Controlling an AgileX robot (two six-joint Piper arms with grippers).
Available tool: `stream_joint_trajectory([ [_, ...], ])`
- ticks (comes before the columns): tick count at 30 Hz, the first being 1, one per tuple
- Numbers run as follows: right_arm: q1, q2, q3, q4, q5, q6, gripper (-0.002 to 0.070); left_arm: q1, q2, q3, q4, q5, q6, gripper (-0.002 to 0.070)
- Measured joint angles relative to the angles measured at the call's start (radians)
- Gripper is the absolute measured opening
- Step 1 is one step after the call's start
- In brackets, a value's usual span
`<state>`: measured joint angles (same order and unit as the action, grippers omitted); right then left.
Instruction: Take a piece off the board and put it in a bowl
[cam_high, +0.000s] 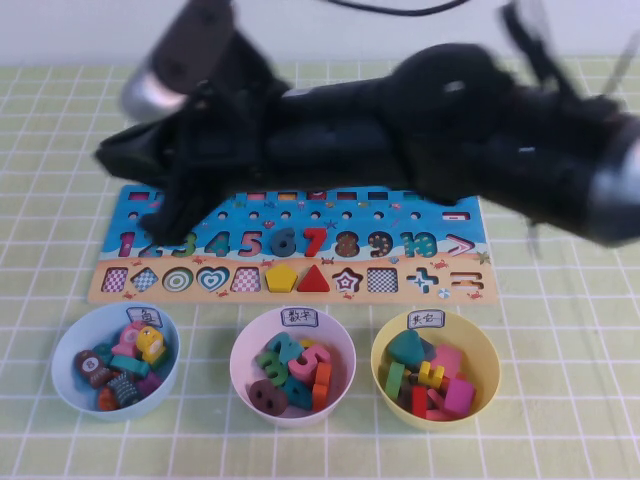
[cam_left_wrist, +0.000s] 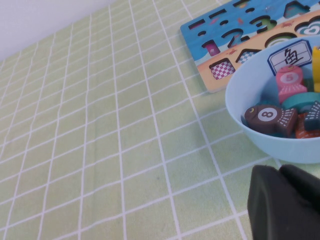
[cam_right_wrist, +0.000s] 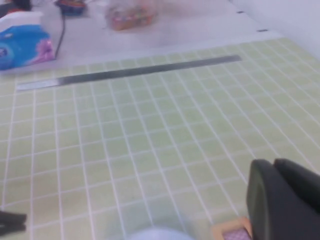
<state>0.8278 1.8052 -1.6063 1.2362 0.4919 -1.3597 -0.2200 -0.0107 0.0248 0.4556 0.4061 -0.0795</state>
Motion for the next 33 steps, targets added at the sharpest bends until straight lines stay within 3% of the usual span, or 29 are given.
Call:
stream_joint_trajectory([
  [18, -0.027, -0.64, 0.724, 0.025, -0.487, 0.019, -0.0015, 0.0, 0.0, 0.0, 0.0, 0.0, 0.0, -0.0005],
  [33, -0.027, -0.754, 0.918, 0.122, -0.677, -0.024, -0.0016, 0.0, 0.0, 0.0, 0.0, 0.0, 0.0, -0.0005],
])
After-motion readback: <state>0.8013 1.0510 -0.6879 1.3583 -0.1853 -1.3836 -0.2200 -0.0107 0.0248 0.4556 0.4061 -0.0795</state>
